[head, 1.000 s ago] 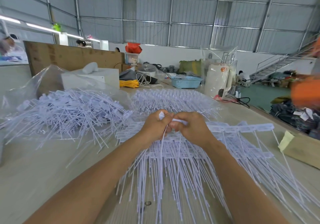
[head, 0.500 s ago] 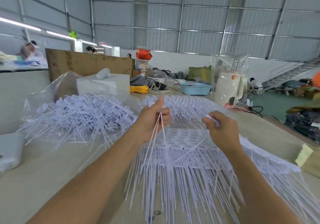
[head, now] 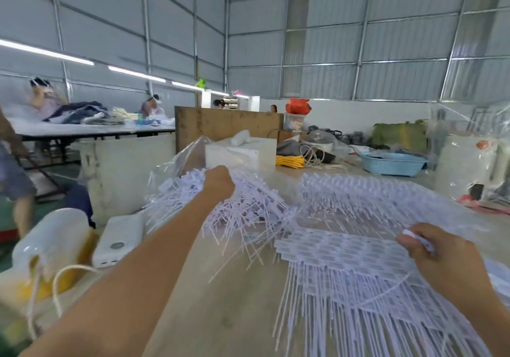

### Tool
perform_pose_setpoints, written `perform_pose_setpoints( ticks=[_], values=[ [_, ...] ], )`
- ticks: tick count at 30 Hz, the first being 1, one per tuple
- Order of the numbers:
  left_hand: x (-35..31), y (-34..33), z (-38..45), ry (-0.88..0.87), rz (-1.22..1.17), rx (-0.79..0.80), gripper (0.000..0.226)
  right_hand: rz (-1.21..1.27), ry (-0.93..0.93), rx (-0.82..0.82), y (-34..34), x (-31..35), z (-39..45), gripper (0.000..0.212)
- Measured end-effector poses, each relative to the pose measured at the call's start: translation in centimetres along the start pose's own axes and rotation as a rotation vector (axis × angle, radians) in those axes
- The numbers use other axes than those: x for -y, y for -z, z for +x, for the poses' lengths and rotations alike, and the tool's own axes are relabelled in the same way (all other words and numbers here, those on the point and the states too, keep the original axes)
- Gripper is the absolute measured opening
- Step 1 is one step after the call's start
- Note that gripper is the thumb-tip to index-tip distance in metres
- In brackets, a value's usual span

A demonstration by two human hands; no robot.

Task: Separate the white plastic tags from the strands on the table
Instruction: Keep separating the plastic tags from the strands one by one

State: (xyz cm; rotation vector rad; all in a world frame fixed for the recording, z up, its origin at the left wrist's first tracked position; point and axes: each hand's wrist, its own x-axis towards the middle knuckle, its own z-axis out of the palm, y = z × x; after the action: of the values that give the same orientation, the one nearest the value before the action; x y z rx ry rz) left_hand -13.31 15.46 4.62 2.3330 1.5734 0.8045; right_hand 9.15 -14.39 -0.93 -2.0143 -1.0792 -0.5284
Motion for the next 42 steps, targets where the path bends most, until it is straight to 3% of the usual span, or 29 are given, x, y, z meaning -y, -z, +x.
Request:
perform_pose_setpoints(
  ticks=[3, 8, 11, 17, 23, 26, 29, 31, 33, 36, 39, 42],
  values=[
    [2.2, -0.4, 1.7, -0.03, 0.231, -0.083, 0.031, -0.001, 0.003, -0.007, -0.1, 0.2, 0.0, 0.015],
    [3.4, 0.2, 4.0, 0.03, 0.127, -0.142, 0.031, 0.01, 0.017, -0.025, 0.0, 0.2, 0.0, 0.016],
    [3.3, 0.5, 4.2, 0.102, 0.192, -0.156, 0.034, 0.016, 0.016, -0.023, -0.1, 0.3, 0.0, 0.017],
    [3.1, -0.8, 4.0, 0.123, 0.155, 0.109, 0.087, -0.003, 0.02, -0.04, -0.4, 0.3, 0.1, 0.02],
    [-0.8, 0.8, 1.7, 0.07, 0.362, 0.147, 0.087, 0.014, 0.033, -0.053, -0.6, 0.1, 0.1, 0.02],
    [-5.1, 1.3, -2.0, 0.017, 0.427, 0.111, 0.102, 0.059, 0.024, -0.039, -0.6, 0.1, 0.2, 0.022],
    [-9.9, 0.2, -7.1, -0.371, 0.041, -0.01, 0.095, 0.165, 0.095, -0.074, -0.1, 0.5, 0.2, 0.024],
    [-12.8, -1.4, -10.8, -0.556, -0.367, 0.114, 0.081, 0.199, 0.157, -0.08, 0.3, 0.7, 0.3, 0.019],
    [-15.1, -3.4, -14.0, -0.52, -0.646, 0.43, 0.063, 0.223, 0.191, -0.05, 0.7, 0.8, 0.3, 0.011],
    [-16.3, -6.3, -16.7, -0.277, -1.018, 0.836, 0.038, 0.273, 0.181, 0.06, 0.9, 0.7, 0.1, 0.027],
    [-15.8, -7.7, -17.1, -0.176, -1.142, 0.82, 0.023, 0.215, 0.142, 0.183, 0.5, 0.4, 0.1, 0.037],
    [-15.3, -8.1, -17.0, -0.148, -1.189, 0.742, 0.024, 0.219, 0.132, 0.255, 0.2, 0.4, 0.0, 0.04]
  ],
)
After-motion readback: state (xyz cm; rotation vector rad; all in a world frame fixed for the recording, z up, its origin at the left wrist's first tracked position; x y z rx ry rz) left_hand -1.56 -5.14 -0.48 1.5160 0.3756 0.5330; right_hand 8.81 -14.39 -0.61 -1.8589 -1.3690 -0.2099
